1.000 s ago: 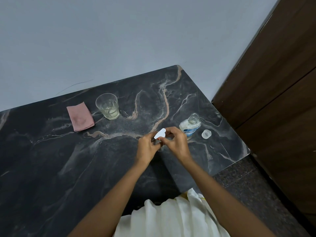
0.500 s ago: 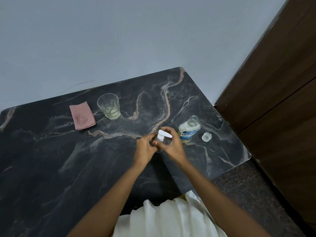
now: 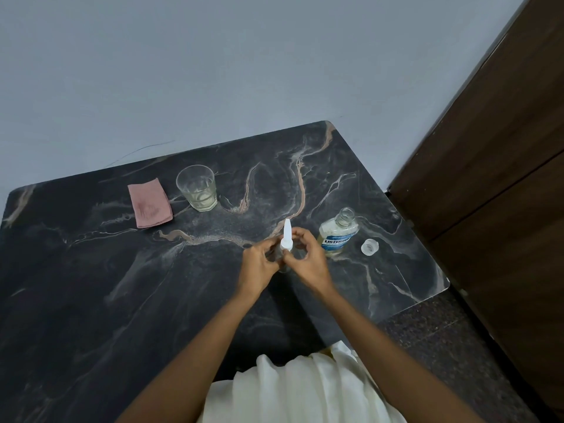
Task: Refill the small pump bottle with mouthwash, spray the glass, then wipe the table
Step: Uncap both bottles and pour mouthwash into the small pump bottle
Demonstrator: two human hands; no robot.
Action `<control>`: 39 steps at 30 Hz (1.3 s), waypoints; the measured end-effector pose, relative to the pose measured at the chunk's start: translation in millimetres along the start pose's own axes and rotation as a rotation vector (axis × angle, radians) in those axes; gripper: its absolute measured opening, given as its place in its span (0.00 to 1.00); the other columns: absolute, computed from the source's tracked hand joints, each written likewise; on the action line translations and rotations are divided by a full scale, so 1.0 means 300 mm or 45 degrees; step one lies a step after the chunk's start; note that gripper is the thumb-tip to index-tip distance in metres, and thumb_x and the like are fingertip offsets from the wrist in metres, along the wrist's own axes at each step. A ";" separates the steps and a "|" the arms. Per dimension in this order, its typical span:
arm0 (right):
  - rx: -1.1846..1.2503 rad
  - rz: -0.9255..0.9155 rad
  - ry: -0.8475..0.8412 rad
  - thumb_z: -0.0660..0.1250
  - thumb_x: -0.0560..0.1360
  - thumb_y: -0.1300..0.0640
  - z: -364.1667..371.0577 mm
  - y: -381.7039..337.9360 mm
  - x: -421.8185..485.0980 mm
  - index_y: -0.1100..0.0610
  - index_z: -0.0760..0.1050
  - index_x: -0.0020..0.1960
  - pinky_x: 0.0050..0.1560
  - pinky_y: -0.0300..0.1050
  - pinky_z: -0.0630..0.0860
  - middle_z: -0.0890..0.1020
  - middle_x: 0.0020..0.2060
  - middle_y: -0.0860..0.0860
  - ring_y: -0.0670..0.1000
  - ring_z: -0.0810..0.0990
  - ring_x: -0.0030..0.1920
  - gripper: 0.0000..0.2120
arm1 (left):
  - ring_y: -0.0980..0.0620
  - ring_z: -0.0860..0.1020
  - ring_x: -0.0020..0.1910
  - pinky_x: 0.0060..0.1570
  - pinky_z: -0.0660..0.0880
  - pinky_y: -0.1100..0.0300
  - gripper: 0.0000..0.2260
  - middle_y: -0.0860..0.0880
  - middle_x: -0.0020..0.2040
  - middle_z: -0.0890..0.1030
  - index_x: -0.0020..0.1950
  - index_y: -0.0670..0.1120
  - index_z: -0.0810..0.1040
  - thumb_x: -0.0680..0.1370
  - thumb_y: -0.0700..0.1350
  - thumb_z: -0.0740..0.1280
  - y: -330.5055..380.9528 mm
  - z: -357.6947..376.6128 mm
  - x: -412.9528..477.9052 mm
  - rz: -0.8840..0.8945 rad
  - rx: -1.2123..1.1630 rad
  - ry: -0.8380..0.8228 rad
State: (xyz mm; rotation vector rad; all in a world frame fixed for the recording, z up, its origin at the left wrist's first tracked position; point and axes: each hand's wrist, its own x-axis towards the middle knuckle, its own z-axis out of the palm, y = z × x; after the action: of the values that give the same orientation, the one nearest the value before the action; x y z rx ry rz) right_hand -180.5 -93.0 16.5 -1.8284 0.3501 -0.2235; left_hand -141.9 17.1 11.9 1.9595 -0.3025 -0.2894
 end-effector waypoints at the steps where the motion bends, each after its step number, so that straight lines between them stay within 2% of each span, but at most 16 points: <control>1: -0.040 -0.022 0.015 0.70 0.66 0.66 0.003 -0.001 0.000 0.59 0.73 0.56 0.54 0.37 0.72 0.77 0.50 0.50 0.48 0.75 0.51 0.19 | 0.61 0.78 0.41 0.41 0.71 0.79 0.19 0.45 0.49 0.83 0.59 0.42 0.77 0.68 0.34 0.71 -0.001 -0.001 0.000 0.004 0.016 0.002; 3: -0.122 -0.085 0.067 0.73 0.66 0.64 0.007 -0.004 0.004 0.60 0.74 0.53 0.49 0.29 0.70 0.75 0.47 0.49 0.42 0.74 0.47 0.17 | 0.62 0.78 0.39 0.40 0.71 0.79 0.19 0.44 0.48 0.83 0.58 0.42 0.77 0.68 0.32 0.70 -0.002 0.000 -0.001 0.010 0.033 0.010; 6: -0.166 -0.094 0.114 0.73 0.66 0.65 0.003 -0.005 0.015 0.60 0.74 0.49 0.44 0.25 0.70 0.74 0.44 0.49 0.41 0.73 0.42 0.14 | 0.61 0.78 0.42 0.42 0.72 0.78 0.17 0.46 0.49 0.82 0.58 0.41 0.77 0.70 0.33 0.69 0.000 0.000 -0.002 -0.001 -0.007 0.023; 11: -0.127 -0.089 0.047 0.70 0.67 0.65 -0.004 -0.002 0.005 0.57 0.74 0.52 0.48 0.31 0.73 0.78 0.46 0.48 0.46 0.77 0.46 0.15 | 0.58 0.79 0.45 0.45 0.73 0.77 0.17 0.50 0.48 0.81 0.57 0.41 0.78 0.69 0.34 0.71 0.000 0.001 -0.002 0.003 -0.020 0.015; 15: -0.175 -0.077 0.015 0.68 0.68 0.64 0.005 0.004 -0.001 0.57 0.73 0.56 0.54 0.40 0.73 0.78 0.49 0.50 0.48 0.76 0.51 0.17 | 0.57 0.79 0.40 0.38 0.71 0.78 0.15 0.49 0.43 0.82 0.53 0.40 0.79 0.68 0.35 0.72 -0.002 0.001 -0.002 0.002 0.026 0.043; 19: -0.209 -0.146 0.119 0.73 0.66 0.64 0.012 -0.002 0.010 0.60 0.74 0.52 0.48 0.28 0.70 0.74 0.46 0.50 0.44 0.73 0.46 0.16 | 0.53 0.80 0.40 0.37 0.72 0.77 0.14 0.45 0.42 0.82 0.53 0.39 0.79 0.67 0.33 0.71 -0.009 0.004 -0.002 -0.003 0.036 0.053; 21: -0.184 -0.111 0.143 0.73 0.66 0.65 0.008 -0.005 0.013 0.60 0.74 0.50 0.45 0.26 0.70 0.74 0.44 0.48 0.41 0.73 0.43 0.15 | 0.54 0.80 0.41 0.38 0.73 0.76 0.14 0.45 0.43 0.83 0.53 0.39 0.79 0.68 0.34 0.71 -0.011 0.006 -0.001 -0.028 -0.006 0.057; 24: -0.126 -0.082 0.126 0.71 0.66 0.67 0.005 -0.007 0.007 0.59 0.74 0.50 0.45 0.25 0.70 0.76 0.43 0.47 0.40 0.75 0.43 0.14 | 0.57 0.80 0.41 0.39 0.72 0.78 0.16 0.47 0.45 0.82 0.55 0.40 0.78 0.68 0.34 0.71 -0.009 0.007 -0.001 -0.008 -0.022 0.052; 28: -0.048 -0.034 0.041 0.68 0.66 0.67 -0.003 -0.014 0.000 0.55 0.73 0.51 0.47 0.27 0.71 0.77 0.44 0.44 0.41 0.76 0.46 0.16 | 0.55 0.79 0.48 0.46 0.72 0.77 0.19 0.49 0.50 0.81 0.58 0.41 0.77 0.68 0.35 0.72 -0.006 0.005 -0.001 0.010 -0.040 0.014; 32: 0.041 -0.015 0.002 0.67 0.66 0.70 0.000 -0.013 -0.004 0.54 0.72 0.52 0.48 0.26 0.71 0.76 0.45 0.42 0.40 0.76 0.48 0.19 | 0.57 0.80 0.44 0.43 0.73 0.76 0.18 0.46 0.49 0.83 0.58 0.41 0.77 0.69 0.37 0.72 -0.004 0.003 -0.005 0.024 -0.035 0.010; 35: -0.010 -0.047 0.081 0.71 0.66 0.67 0.009 -0.003 -0.004 0.57 0.71 0.52 0.48 0.25 0.69 0.74 0.46 0.46 0.39 0.74 0.48 0.17 | 0.58 0.79 0.41 0.41 0.73 0.77 0.18 0.44 0.48 0.83 0.58 0.41 0.77 0.69 0.34 0.70 -0.006 0.006 -0.005 0.017 -0.009 0.032; 39: 0.011 -0.023 0.138 0.72 0.66 0.66 0.009 0.005 0.003 0.56 0.71 0.49 0.43 0.24 0.69 0.75 0.43 0.47 0.39 0.74 0.44 0.16 | 0.56 0.79 0.46 0.46 0.74 0.75 0.17 0.44 0.51 0.82 0.59 0.41 0.76 0.71 0.33 0.68 -0.009 0.008 -0.003 0.016 -0.031 0.033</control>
State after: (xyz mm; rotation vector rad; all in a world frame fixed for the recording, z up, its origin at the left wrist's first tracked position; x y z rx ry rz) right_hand -178.9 -91.2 14.2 -1.8158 0.4082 -0.3371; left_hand -143.4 16.4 8.7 1.9354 -0.2933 -0.2578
